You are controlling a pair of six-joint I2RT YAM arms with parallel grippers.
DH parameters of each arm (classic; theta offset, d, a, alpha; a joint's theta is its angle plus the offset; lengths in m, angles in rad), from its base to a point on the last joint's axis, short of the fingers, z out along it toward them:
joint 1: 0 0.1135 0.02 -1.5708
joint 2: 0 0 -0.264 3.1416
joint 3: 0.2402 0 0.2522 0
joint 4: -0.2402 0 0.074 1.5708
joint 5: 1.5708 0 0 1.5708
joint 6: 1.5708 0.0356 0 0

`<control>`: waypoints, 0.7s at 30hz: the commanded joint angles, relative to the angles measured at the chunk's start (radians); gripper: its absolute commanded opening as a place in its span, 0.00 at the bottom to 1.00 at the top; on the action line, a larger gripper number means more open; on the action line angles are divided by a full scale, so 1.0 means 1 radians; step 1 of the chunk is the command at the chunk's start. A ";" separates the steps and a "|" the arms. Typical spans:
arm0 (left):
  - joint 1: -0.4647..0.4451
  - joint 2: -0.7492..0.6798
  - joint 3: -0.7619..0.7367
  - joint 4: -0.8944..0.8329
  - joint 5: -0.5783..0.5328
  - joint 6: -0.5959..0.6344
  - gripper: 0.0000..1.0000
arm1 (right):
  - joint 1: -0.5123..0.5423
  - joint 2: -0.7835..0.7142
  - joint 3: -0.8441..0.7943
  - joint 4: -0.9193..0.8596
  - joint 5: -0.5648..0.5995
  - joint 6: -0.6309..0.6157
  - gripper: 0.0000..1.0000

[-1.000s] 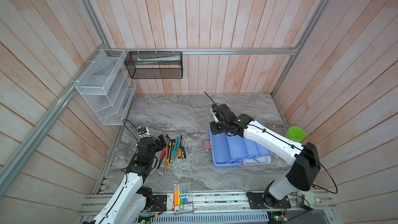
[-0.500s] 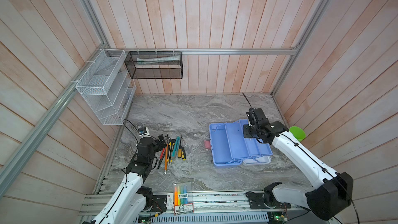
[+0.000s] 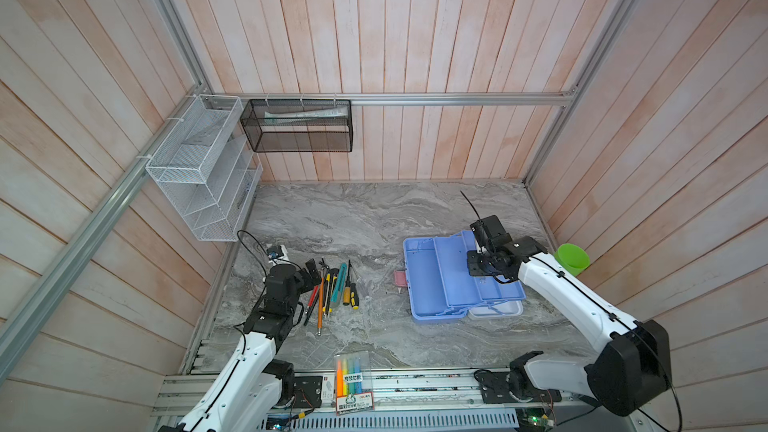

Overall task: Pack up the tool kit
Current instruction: 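Carry the screwdriver over the blue tray and drop it in with the right gripper, then move the right gripper back to the tools and grasp the second clear screwdriver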

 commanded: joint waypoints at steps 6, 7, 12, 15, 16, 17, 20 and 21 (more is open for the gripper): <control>0.006 0.018 0.006 0.005 0.009 0.003 1.00 | 0.001 0.020 0.013 -0.012 0.041 -0.023 0.25; 0.005 0.017 0.006 0.005 0.008 0.002 1.00 | 0.001 0.025 0.022 -0.020 0.045 -0.021 0.27; 0.007 0.017 0.006 0.004 0.010 0.002 1.00 | 0.017 0.027 0.080 -0.046 0.083 -0.018 0.36; 0.007 0.015 0.004 0.005 0.010 0.003 1.00 | 0.075 0.030 0.151 -0.047 0.119 0.001 0.36; 0.006 0.015 0.006 0.004 0.010 0.003 1.00 | 0.113 0.035 0.170 -0.036 0.145 0.010 0.36; 0.006 0.015 0.004 0.004 0.010 0.003 1.00 | 0.156 0.044 0.184 -0.009 0.167 0.011 0.36; 0.006 0.013 0.005 0.004 0.009 0.002 1.00 | 0.286 0.093 0.201 0.100 0.166 0.015 0.36; 0.007 0.012 0.005 0.003 0.008 0.003 1.00 | 0.323 0.117 0.202 0.149 0.126 0.010 0.36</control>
